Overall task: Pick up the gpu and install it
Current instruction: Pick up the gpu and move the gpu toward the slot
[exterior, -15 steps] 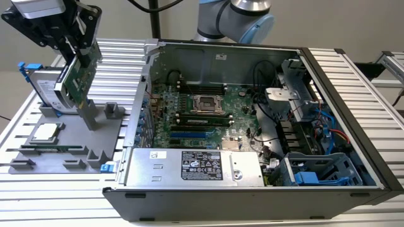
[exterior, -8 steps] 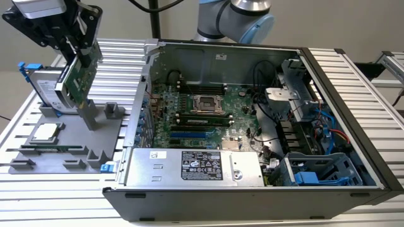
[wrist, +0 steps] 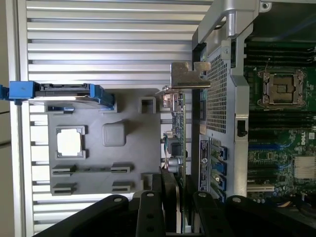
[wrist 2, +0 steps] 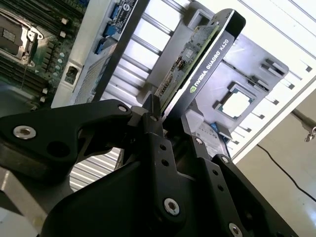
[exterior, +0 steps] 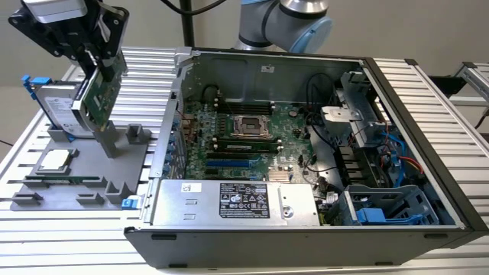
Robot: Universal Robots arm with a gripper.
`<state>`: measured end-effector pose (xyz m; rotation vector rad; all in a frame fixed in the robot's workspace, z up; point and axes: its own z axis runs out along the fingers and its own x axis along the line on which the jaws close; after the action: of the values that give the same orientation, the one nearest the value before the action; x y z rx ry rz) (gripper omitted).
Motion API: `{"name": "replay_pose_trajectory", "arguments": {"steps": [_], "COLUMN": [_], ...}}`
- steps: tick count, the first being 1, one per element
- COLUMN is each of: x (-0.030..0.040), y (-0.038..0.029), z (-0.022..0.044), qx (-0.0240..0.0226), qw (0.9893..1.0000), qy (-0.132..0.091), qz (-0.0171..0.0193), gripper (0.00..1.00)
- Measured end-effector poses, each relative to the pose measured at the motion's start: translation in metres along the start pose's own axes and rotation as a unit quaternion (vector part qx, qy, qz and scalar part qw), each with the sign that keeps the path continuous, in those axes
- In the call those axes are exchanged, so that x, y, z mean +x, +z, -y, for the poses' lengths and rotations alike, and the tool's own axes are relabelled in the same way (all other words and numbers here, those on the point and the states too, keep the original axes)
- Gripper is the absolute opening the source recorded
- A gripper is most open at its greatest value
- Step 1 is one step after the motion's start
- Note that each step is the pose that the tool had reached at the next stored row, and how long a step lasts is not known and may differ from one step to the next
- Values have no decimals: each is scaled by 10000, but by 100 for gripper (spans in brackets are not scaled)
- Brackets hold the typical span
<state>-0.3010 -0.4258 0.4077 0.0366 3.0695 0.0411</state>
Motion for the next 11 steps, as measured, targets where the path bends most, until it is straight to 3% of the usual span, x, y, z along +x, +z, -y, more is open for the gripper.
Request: {"name": "replay_pose_trajectory", "arguments": {"steps": [11], "x": [-38], "y": [3], "z": [-2], "qx": [0], "qw": [10000], "qy": [0], "qz": [0], "gripper": [0]}}
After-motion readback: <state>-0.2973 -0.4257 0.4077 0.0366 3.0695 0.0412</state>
